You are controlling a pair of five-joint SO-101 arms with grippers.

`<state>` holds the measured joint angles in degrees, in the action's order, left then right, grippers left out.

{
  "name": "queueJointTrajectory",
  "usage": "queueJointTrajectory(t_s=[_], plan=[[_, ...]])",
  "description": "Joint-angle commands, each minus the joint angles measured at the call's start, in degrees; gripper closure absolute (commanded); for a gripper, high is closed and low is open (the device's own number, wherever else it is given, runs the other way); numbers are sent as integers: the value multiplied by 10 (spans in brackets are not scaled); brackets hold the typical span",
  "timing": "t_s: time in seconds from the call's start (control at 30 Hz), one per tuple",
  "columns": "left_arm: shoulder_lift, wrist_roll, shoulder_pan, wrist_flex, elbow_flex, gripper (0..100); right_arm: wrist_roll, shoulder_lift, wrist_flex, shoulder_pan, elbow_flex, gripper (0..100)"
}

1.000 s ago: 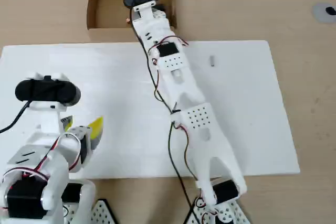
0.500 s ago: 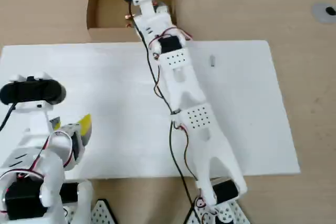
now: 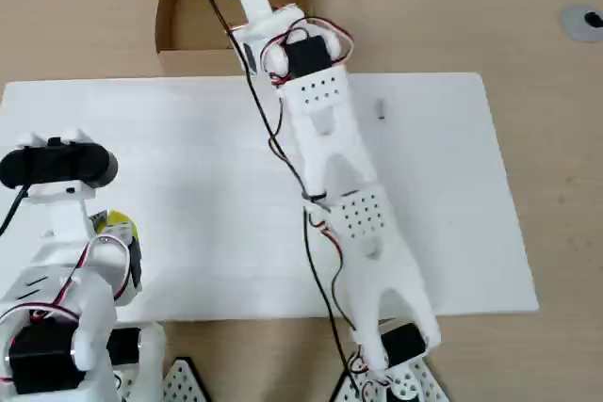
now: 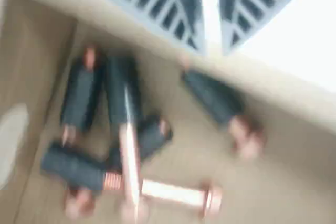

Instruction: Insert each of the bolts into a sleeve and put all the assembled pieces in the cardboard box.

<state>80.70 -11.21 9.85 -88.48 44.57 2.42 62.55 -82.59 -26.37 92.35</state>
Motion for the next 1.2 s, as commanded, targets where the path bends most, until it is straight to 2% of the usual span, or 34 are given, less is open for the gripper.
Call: queueJointTrajectory(t_s=[0.0,0.07,0.13,0.3,0.43,0.67,0.9,1.03,1.17], plan=[[-6,-4,7,12,-2,990,17,-105,-141,-10,32,989],[-6,-4,7,12,-2,990,49,-132,-205,-10,28,989],[-6,-4,8,12,-2,990,79,-160,-200,6,29,989],[-6,-4,8,12,-1,989,84,-254,-201,11,6,989],[-6,-4,8,12,0,989,84,-344,-201,-4,-82,989],[-6,-4,7,13,3,989,84,-583,-200,-31,-428,989],[-6,-4,7,24,16,988,83,-824,-179,-28,-778,989],[-6,-4,7,68,112,988,80,-949,-126,-28,-960,989],[-6,-4,8,103,185,989,79,-1067,-18,-10,-1142,989]])
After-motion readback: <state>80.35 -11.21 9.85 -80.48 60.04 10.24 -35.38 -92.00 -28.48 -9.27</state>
